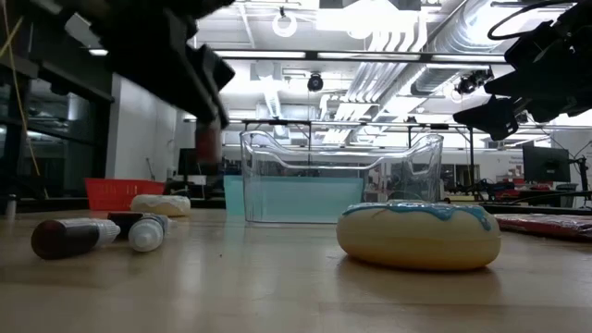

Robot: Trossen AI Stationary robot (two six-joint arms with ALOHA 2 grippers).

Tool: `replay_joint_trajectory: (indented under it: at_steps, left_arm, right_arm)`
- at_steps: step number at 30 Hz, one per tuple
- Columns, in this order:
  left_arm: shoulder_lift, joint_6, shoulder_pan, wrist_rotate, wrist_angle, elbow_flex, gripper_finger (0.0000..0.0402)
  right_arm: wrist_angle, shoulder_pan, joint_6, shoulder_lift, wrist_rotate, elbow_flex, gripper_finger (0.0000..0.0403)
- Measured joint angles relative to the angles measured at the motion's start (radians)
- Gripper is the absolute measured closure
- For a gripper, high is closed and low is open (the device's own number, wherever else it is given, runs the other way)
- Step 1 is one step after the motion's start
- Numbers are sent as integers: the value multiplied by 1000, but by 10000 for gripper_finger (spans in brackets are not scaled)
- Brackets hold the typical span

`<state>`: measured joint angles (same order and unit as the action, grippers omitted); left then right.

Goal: Pick & Place Food Item
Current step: Put the red food coloring bottle into the red bin

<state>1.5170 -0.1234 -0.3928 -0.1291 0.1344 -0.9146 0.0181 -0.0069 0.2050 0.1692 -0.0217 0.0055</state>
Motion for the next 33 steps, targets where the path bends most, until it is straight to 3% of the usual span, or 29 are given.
replay_joint_trajectory:
  at_steps: [9, 16, 24, 33]
  left_arm:
    - [-131, 0, 54, -1, 49, 0, 340]
    - [-137, -21, 73, -5, 62, 0, 340]
    - [-137, -87, 90, -77, 68, 0, 340]
    - [-187, -132, 172, -87, 108, 0, 340]
  right_arm:
    - [0, 0, 0, 0, 0, 0, 53]
    - [0, 0, 0, 0, 0, 0, 53]
    - [0, 0, 0, 0, 0, 0, 53]
    - [0, 0, 0, 0, 0, 0, 53]
